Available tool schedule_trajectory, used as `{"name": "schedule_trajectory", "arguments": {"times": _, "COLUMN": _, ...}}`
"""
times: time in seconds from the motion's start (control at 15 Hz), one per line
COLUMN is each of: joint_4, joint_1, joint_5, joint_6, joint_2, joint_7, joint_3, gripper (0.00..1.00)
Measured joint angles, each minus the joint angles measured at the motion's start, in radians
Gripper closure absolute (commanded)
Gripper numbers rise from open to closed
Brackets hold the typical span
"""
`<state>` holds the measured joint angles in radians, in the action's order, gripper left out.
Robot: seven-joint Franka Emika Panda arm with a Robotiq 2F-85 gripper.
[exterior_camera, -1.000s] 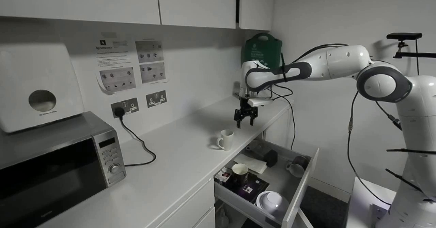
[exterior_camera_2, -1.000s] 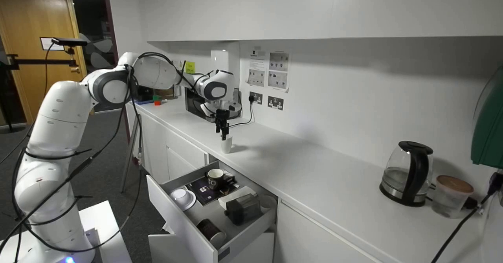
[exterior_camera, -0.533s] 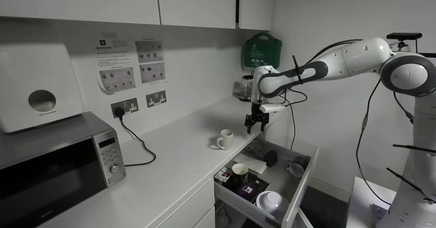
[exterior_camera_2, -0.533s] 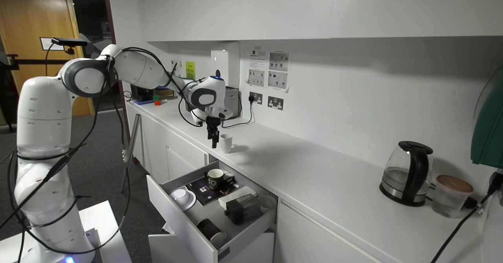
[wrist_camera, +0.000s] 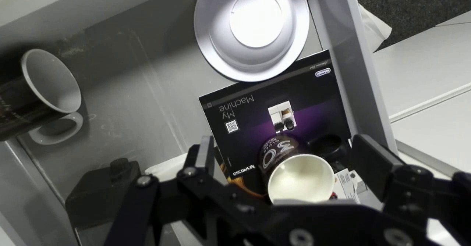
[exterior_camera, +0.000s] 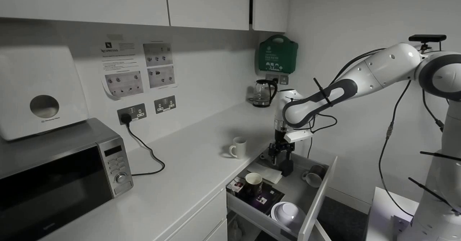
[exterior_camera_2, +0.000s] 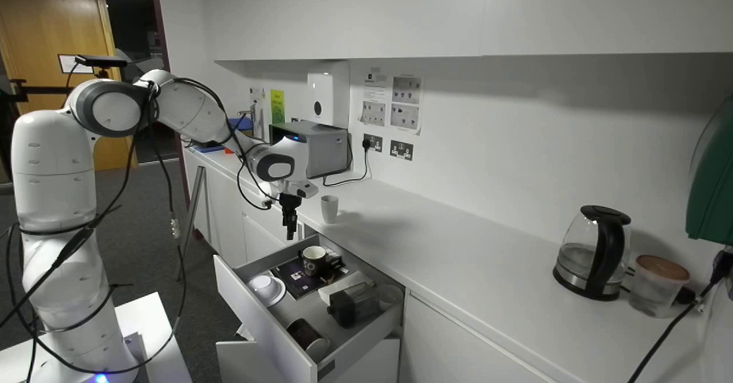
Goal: Remove the white and mug and the black mugs from the drawer, push the drawer closed, close the open bottom cabinet
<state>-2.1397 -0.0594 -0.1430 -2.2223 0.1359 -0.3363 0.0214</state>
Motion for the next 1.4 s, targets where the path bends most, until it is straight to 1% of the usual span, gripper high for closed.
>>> {"name": "schedule_trajectory", "arguments": {"times": 0.8, "joint_4": -0.001, "joint_1": -0.004, "joint_5": -0.002, "joint_6": -0.004, "joint_2": 0.009, "joint_7": -0.003, "joint_3": 0.003, "gripper": 0.00}}
{"name": "schedule_trajectory", "arguments": {"times": 1.07, "joint_4": 0.022, "joint_1": -0.005, "joint_5": -0.029, "joint_6": -0.072, "joint_2": 0.048, "joint_7": 0.002, "joint_3": 0.017, "gripper": 0.00}}
{"name": "schedule_trajectory", "arguments": {"times": 1.4, "joint_4": 0.091, "joint_1": -0.008, "joint_5": -0.042, "joint_6": -0.152, "joint_2": 0.132, "joint_7": 0.003, "joint_3": 0.027, "gripper": 0.00}}
